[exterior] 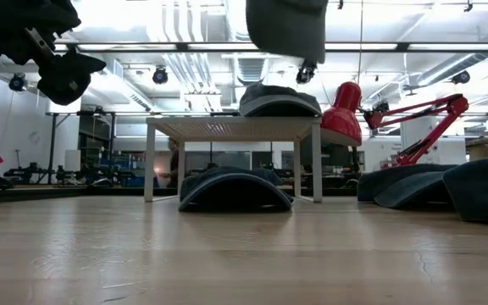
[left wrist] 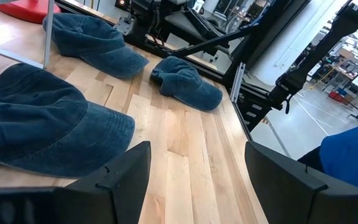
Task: Pick & Place hat
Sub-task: Stack the gray cap on the gray cap on the shelf
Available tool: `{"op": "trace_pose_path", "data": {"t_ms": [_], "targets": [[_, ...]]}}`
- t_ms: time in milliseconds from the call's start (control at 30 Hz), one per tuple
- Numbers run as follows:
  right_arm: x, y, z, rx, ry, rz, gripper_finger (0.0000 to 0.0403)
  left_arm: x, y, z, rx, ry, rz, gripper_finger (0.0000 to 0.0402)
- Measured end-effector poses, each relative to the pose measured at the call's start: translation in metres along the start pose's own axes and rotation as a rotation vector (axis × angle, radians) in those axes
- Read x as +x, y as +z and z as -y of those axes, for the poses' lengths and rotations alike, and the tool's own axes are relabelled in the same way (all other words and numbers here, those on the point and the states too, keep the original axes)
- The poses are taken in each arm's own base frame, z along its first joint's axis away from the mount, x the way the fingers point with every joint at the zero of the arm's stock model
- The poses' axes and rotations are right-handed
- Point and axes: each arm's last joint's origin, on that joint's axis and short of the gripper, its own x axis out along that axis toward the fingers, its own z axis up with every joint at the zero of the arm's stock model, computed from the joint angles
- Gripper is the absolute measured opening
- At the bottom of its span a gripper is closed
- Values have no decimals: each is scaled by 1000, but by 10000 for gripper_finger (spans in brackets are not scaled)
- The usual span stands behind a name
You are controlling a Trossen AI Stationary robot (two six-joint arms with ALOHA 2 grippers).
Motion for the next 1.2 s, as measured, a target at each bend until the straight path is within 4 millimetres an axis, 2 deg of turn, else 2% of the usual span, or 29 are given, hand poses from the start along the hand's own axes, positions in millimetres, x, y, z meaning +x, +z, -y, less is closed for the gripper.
{"op": "trace_pose_path", "data": {"t_ms": [167,700,900,1200], "targets": [[-2,7,9,22,-51,43,8,0,0,0,0,0,0,262],[-4,10,14,63,-74,64,8,0,0,0,1,0,0,262],[11,24,33,75,-185,98,8,0,0,0,12,0,1,262],[45,41,59,114,-196,13,8,0,0,0,7,0,1,262]]}}
